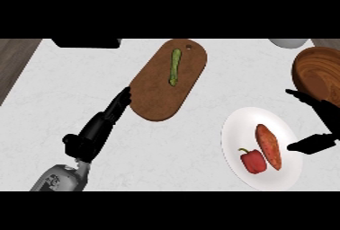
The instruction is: Pick the sweet potato from the plate and place it in the bowl
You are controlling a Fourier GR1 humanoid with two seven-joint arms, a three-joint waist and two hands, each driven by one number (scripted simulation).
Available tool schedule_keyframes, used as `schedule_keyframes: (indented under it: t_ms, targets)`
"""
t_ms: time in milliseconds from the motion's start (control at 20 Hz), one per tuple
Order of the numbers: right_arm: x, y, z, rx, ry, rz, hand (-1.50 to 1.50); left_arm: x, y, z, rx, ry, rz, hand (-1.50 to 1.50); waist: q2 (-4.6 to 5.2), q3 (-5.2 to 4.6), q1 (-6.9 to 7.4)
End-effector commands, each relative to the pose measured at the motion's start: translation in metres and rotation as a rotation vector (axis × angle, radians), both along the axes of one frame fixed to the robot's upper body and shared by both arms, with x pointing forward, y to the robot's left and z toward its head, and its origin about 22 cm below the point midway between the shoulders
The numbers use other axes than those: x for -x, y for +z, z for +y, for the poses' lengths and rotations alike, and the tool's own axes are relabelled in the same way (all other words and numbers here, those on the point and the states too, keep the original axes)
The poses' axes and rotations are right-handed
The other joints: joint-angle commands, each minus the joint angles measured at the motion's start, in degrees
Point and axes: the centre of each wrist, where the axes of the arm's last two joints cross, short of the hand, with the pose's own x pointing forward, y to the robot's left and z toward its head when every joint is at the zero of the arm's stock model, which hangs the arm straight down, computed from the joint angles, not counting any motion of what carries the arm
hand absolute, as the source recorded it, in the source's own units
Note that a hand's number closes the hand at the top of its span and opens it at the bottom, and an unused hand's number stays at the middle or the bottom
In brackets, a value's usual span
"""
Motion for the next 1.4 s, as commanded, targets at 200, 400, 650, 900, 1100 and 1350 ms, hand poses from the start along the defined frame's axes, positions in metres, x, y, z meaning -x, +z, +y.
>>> schedule_keyframes:
  t_ms: [200,400,650,900,1100,1350]
  targets:
    - [-0.020,0.049,0.038,0.223,0.137,0.460,-1.50,-0.008,0.008,-0.005,-0.011,0.009,0.002,0.00,-0.17,0.05,-0.36]
    - [-0.033,0.066,0.077,0.229,0.150,0.546,-1.50,-0.001,0.007,0.003,0.001,0.010,-0.011,0.00,-0.19,0.13,-0.29]
    - [-0.036,0.058,0.077,0.236,0.128,0.621,-1.50,-0.010,0.030,0.021,0.008,0.007,0.003,0.00,-0.08,0.24,-0.69]
    - [-0.024,0.061,0.090,0.253,0.126,0.607,-1.50,0.009,-0.005,0.001,0.013,0.007,-0.003,0.00,-0.13,0.23,-0.99]
    - [-0.021,0.027,0.089,0.303,0.129,0.571,-1.50,0.010,0.005,0.010,-0.004,0.012,-0.009,0.00,-0.09,0.26,-0.80]
    - [-0.021,0.025,0.099,0.311,0.101,0.510,-1.50,-0.009,0.007,0.012,0.003,0.004,0.014,0.00,-0.04,0.26,-0.90]
